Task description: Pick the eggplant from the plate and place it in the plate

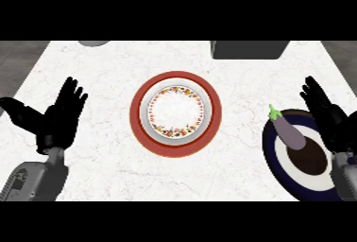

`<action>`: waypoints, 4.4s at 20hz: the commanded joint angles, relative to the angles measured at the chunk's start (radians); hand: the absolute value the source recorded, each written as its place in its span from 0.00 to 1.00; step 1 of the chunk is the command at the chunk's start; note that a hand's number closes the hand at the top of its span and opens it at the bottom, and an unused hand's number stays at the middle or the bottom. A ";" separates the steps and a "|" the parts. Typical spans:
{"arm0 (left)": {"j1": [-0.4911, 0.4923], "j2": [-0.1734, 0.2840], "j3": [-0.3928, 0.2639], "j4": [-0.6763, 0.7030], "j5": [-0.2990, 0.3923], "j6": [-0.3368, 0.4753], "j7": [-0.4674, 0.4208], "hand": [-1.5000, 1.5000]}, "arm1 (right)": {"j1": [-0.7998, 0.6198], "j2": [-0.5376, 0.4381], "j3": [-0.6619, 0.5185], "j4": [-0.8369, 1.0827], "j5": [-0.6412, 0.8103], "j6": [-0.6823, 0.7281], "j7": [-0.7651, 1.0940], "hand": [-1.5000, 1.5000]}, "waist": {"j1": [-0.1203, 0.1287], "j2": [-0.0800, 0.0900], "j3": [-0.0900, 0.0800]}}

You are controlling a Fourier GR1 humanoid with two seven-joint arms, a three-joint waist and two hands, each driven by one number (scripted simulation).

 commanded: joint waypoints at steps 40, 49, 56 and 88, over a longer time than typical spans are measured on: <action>0.295 0.193 -0.034 0.012 -0.399 -0.151 -0.370 0.50 | -0.495 -0.245 0.189 0.176 0.041 0.691 0.691 0.00 | 0.011 0.053 -0.004; 0.310 0.194 -0.033 -0.075 -0.425 -0.159 -0.307 0.50 | -0.531 -0.235 0.293 0.327 0.194 0.907 0.606 0.00 | 0.011 0.053 -0.004; 0.315 0.112 -0.041 -0.026 -0.478 -0.139 -0.339 0.50 | -0.567 -0.197 0.271 0.495 0.341 0.964 0.415 0.00 | 0.004 0.053 -0.004; 0.298 0.045 0.106 -0.040 -0.555 -0.286 -0.311 0.50 | -0.521 -0.033 0.161 0.744 0.765 0.885 0.040 1.00 | 0.003 0.052 -0.004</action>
